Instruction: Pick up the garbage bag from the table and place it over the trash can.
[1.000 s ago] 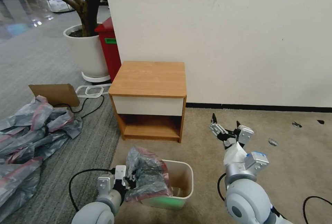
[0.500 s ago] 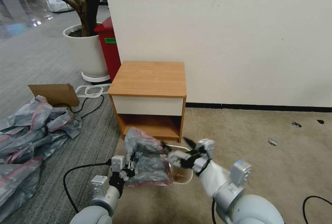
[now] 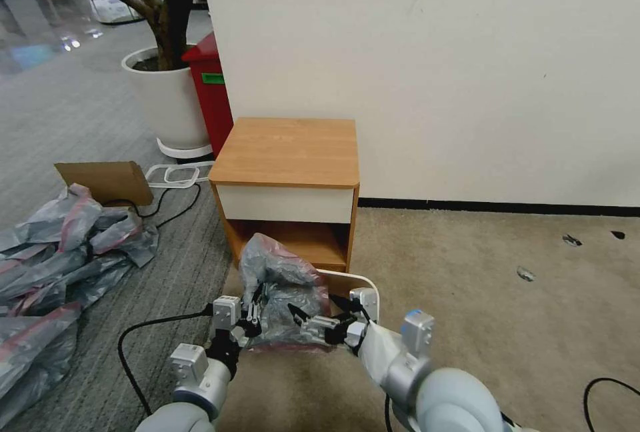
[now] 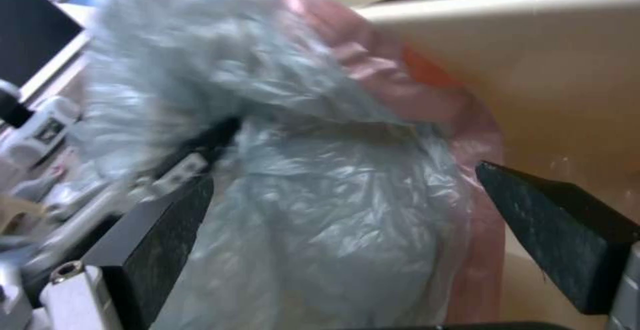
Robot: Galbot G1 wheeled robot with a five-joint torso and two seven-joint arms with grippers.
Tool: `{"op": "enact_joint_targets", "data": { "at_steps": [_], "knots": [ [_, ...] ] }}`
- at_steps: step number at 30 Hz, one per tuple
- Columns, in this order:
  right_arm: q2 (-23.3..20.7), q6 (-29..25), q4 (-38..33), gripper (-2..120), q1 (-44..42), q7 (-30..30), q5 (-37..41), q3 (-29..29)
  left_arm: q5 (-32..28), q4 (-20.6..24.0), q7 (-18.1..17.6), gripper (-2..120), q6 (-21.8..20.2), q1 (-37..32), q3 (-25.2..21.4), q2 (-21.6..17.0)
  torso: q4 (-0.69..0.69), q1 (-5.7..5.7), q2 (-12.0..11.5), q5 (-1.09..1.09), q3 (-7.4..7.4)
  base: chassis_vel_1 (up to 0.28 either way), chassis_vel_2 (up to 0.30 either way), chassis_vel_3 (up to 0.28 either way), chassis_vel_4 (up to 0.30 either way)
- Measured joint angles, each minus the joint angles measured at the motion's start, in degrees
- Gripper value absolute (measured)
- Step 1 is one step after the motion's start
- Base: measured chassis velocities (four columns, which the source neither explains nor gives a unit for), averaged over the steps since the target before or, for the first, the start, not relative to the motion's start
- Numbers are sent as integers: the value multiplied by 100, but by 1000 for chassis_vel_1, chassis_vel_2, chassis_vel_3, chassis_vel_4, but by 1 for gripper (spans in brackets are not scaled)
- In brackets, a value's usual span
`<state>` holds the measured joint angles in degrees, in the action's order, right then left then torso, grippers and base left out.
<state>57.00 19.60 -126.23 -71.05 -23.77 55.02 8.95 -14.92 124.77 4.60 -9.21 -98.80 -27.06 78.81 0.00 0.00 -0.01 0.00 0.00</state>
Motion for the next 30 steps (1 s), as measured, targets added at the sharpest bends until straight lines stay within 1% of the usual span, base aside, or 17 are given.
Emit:
{"op": "enact_joint_targets", "data": {
  "at_steps": [3,8,23,24,26,29,30],
  "knots": [
    [149,33,199,100,158,-197,68,57,6,2,100,5,93,-31,-4,0,0,0,0,0,0,0,0,0,0],
    [279,32,435,99,298,-305,107,84,11,-2,163,5,208,-70,-28,-8,0,0,0,-1,0,0,0,0,0],
    [420,-61,765,97,374,-325,91,52,-5,-36,182,5,315,-70,-38,-17,0,0,0,0,0,0,0,0,0],
    [425,-76,774,93,369,-311,91,68,-11,-37,182,5,321,-69,-38,-16,0,0,0,0,0,0,0,0,0],
    [431,-90,783,88,353,-257,88,80,-16,-41,182,5,328,-64,-38,-13,0,0,0,0,0,0,0,0,0],
    [438,-101,784,86,339,-220,85,85,-17,-48,181,5,330,-62,-38,-10,0,0,0,0,0,0,0,0,0],
    [444,-112,784,83,328,-195,85,91,-17,-54,181,5,331,-59,-35,-6,0,0,0,0,0,0,0,0,0]
  ]
}}
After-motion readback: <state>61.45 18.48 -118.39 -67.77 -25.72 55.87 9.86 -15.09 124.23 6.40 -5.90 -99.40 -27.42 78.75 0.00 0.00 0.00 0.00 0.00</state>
